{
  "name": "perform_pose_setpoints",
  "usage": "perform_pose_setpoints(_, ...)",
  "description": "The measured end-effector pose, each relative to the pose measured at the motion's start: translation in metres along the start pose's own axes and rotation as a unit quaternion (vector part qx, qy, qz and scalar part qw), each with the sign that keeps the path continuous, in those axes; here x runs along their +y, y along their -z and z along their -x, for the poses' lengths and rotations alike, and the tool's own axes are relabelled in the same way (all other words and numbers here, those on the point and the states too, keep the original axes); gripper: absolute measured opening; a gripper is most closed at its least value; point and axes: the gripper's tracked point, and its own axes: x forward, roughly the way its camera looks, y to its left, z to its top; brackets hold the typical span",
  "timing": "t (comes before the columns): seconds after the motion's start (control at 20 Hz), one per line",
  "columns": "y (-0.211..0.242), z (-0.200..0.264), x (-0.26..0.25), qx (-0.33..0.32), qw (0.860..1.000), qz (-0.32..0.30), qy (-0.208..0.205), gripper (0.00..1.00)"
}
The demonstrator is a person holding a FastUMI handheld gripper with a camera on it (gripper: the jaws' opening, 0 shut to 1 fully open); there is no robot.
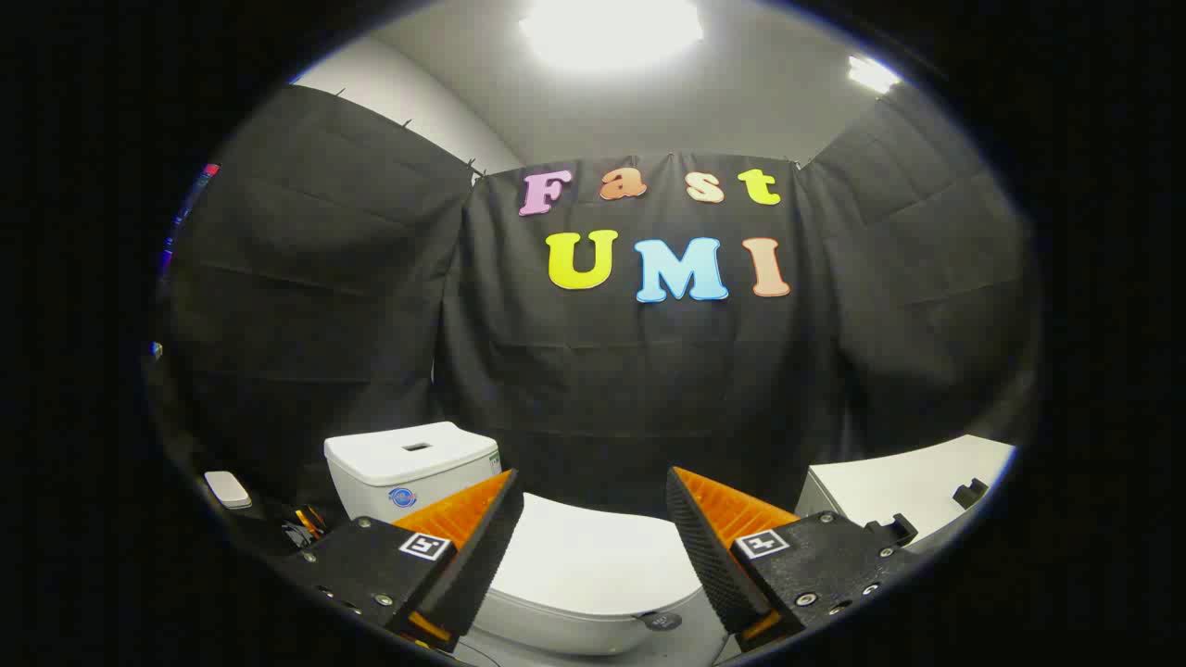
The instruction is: Open the toilet lid.
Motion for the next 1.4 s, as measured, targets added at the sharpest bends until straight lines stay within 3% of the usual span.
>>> perform_pose_setpoints(1.4, 0.0018, 0.0037, -0.0052, 0.006, 1.000, 0.004, 0.006, 0.96)
